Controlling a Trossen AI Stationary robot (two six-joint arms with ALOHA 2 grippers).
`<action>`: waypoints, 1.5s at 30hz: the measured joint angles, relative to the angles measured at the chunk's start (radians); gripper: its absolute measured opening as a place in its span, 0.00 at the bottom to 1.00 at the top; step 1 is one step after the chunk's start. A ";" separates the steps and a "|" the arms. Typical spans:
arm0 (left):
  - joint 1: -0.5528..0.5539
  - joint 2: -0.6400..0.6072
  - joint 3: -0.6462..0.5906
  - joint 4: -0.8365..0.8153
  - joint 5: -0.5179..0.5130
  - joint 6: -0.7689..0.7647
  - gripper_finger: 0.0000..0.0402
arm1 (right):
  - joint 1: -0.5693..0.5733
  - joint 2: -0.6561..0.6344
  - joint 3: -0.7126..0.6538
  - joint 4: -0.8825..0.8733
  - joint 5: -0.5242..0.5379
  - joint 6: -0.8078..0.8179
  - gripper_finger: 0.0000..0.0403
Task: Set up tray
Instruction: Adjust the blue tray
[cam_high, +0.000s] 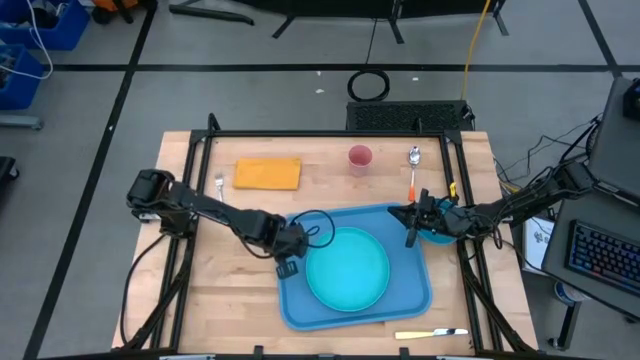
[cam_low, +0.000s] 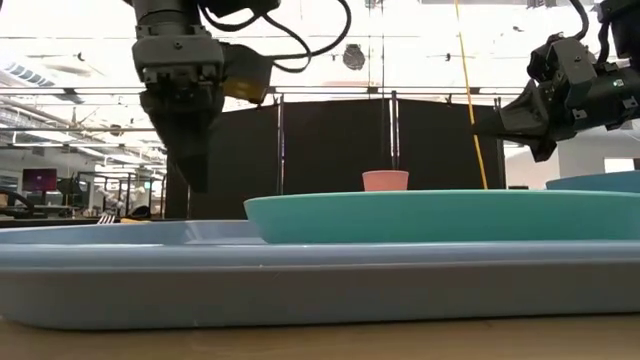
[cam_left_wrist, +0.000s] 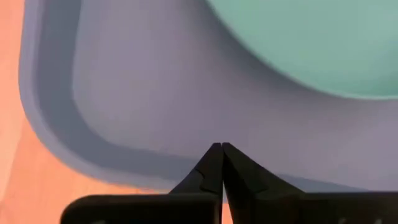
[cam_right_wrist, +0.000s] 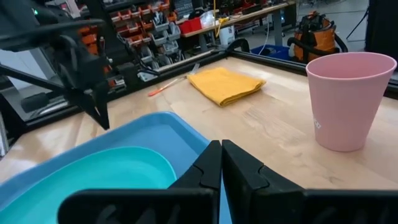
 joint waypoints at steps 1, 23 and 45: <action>0.000 0.002 0.000 -0.005 0.000 -0.007 0.02 | 0.000 0.000 0.000 0.000 0.000 -0.001 0.01; -0.046 0.001 -0.216 0.282 0.083 -0.064 0.00 | 0.000 0.002 0.000 0.007 0.002 -0.003 0.01; -0.086 0.001 -0.213 0.124 0.077 -0.068 0.00 | 0.000 0.002 0.000 0.007 0.000 0.001 0.01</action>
